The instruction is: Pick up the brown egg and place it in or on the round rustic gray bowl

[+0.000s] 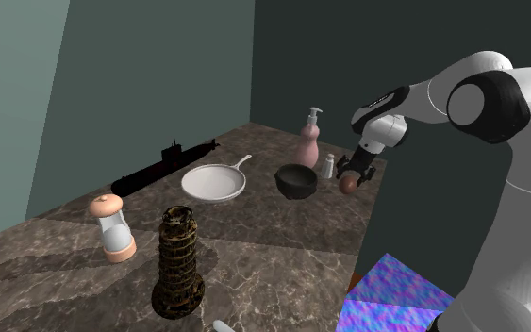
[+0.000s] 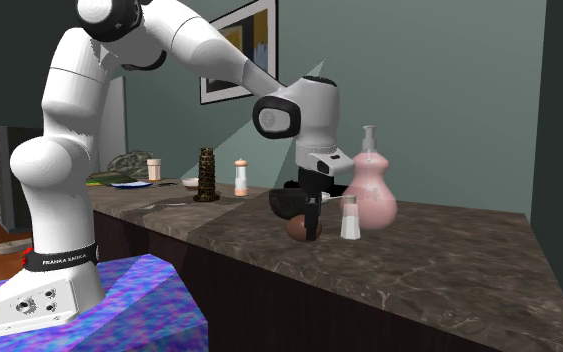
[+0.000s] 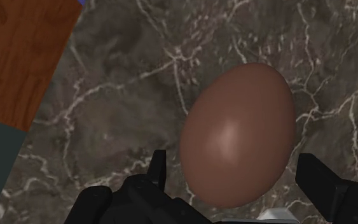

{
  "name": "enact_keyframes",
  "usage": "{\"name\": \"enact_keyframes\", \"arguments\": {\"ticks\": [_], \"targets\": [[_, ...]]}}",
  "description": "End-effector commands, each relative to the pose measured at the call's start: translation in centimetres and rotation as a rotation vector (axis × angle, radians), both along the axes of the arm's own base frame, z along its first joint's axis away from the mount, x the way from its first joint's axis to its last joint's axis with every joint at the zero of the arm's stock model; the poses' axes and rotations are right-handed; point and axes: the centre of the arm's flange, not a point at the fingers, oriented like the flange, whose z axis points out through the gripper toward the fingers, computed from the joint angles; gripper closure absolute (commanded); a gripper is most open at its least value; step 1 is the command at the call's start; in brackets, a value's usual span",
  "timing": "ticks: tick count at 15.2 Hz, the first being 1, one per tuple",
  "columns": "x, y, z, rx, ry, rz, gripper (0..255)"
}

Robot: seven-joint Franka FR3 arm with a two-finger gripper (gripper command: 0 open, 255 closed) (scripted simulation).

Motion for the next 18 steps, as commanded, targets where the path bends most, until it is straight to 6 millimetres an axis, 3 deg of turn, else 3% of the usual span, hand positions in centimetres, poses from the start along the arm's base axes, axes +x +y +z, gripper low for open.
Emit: {"name": "enact_keyframes", "arguments": {"ticks": [1,2,3,12,18], "targets": [[0.0,0.0,0.0,0.0,0.0,0.0,0],[0.0,0.0,0.0,0.0,0.0,0.0,0],[0.0,0.0,0.0,0.0,0.0,0.0,255],[0.0,0.0,0.0,0.0,0.0,0.0,255],[0.0,0.0,3.2,0.0,0.0,0.0,255]]}}
